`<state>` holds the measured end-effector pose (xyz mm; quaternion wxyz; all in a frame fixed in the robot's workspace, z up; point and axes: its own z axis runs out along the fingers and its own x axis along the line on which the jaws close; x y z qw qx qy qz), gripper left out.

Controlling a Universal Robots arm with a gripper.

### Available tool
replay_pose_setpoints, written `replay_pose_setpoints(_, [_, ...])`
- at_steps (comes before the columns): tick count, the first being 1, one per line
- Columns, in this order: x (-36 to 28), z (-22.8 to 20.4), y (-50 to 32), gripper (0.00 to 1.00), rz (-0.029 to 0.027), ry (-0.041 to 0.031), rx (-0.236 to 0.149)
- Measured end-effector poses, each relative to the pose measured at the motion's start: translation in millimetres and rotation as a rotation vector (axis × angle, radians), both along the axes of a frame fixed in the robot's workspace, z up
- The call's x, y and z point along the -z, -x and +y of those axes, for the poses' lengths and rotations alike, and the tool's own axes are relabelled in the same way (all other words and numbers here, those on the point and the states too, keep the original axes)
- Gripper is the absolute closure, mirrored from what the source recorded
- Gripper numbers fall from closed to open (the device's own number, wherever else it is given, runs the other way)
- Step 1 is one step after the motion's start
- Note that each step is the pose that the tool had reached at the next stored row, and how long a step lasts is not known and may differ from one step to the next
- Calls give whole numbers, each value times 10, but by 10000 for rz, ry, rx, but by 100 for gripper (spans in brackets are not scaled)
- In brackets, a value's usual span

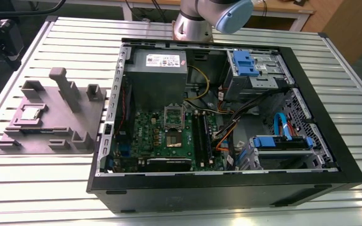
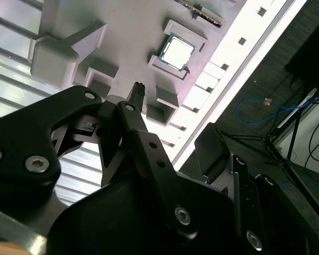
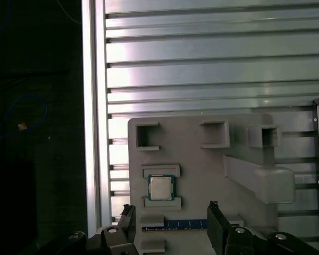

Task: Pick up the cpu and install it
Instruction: 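Pick up the cpu and move it towards the insertion slot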

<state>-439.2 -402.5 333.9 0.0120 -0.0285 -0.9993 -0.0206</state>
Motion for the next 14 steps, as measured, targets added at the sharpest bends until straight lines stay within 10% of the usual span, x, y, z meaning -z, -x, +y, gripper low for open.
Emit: replay_pose_setpoints(14, [46, 0, 0, 35, 0, 0, 0])
